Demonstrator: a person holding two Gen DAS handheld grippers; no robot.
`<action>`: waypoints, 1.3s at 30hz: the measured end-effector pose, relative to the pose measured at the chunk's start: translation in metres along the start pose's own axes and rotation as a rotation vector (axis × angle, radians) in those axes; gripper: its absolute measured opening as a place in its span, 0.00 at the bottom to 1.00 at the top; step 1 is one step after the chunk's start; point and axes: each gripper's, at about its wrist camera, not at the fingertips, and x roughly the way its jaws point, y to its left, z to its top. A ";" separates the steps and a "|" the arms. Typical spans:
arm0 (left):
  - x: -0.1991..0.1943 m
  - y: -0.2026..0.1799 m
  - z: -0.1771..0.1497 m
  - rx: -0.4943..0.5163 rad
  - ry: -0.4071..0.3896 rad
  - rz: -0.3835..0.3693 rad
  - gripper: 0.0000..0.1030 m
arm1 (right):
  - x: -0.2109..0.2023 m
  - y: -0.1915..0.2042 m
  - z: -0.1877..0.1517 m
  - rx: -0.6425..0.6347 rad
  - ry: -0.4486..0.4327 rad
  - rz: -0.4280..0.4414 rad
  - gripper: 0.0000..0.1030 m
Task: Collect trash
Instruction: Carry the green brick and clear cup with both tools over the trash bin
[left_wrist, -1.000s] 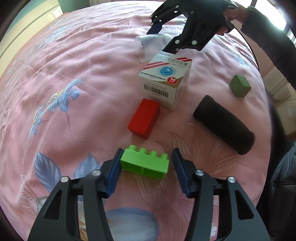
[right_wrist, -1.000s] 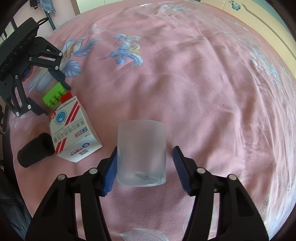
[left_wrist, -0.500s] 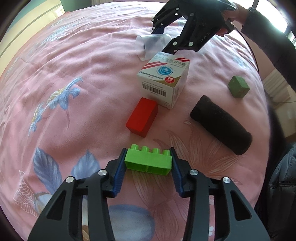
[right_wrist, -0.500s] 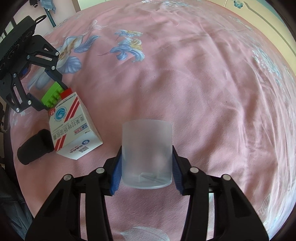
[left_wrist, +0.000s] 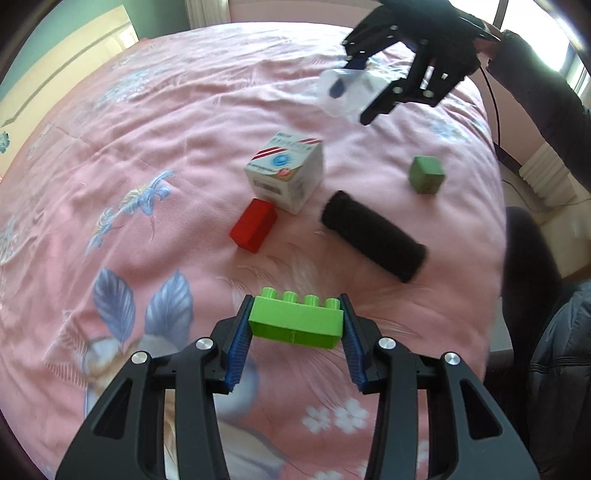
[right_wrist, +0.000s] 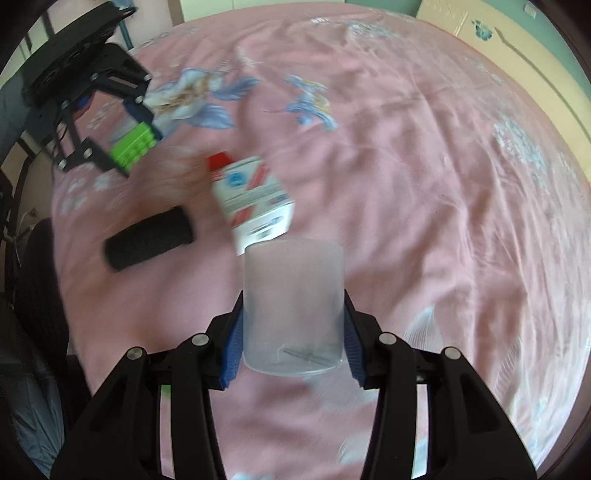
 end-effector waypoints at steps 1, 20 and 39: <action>-0.005 -0.005 -0.001 0.000 -0.003 0.004 0.45 | -0.008 0.007 -0.004 -0.008 -0.009 -0.004 0.46; -0.082 -0.136 -0.058 0.028 -0.065 0.054 0.46 | -0.128 0.160 -0.086 -0.086 -0.119 -0.025 0.46; -0.089 -0.246 -0.100 0.150 -0.073 0.014 0.46 | -0.132 0.264 -0.150 -0.133 -0.124 0.008 0.46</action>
